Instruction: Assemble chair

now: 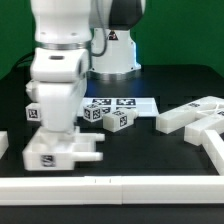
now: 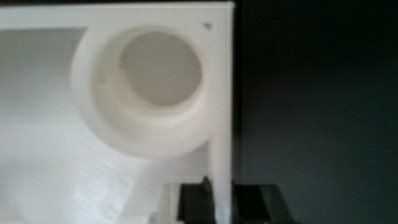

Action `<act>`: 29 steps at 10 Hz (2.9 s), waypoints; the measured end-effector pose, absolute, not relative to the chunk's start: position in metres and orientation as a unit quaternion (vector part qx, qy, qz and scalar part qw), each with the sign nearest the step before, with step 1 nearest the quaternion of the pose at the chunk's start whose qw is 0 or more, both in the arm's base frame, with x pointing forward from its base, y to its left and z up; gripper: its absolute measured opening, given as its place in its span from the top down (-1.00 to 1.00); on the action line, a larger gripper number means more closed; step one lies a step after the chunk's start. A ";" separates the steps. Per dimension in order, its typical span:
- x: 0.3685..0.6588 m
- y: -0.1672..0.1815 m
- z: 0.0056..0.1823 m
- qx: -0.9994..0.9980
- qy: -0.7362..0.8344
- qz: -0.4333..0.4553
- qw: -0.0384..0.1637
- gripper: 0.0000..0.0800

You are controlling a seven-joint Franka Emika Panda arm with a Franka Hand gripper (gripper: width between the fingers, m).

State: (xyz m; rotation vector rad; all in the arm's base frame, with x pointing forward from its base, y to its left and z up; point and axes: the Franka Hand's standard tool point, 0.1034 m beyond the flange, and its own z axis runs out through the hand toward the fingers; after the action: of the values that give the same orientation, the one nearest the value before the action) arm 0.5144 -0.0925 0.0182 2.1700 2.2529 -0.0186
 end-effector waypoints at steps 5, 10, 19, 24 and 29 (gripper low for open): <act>0.513 -0.092 0.016 0.564 0.826 -0.018 0.010 0.93; 0.548 -0.043 0.024 0.312 0.950 -0.027 -0.003 0.93; 0.595 -0.013 0.023 -0.047 0.997 -0.026 -0.054 0.93; 0.605 0.005 0.022 -0.014 0.998 -0.021 -0.062 0.93; 0.614 0.027 0.015 -0.025 0.998 -0.008 -0.066 0.93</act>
Offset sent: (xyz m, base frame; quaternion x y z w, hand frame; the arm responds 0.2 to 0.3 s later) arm 0.0000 0.0000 0.0000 0.0000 0.0000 -0.1296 0.9916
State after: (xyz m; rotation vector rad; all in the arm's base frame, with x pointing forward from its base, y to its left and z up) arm 0.6143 0.0265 0.0150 -0.0824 3.2715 -0.0275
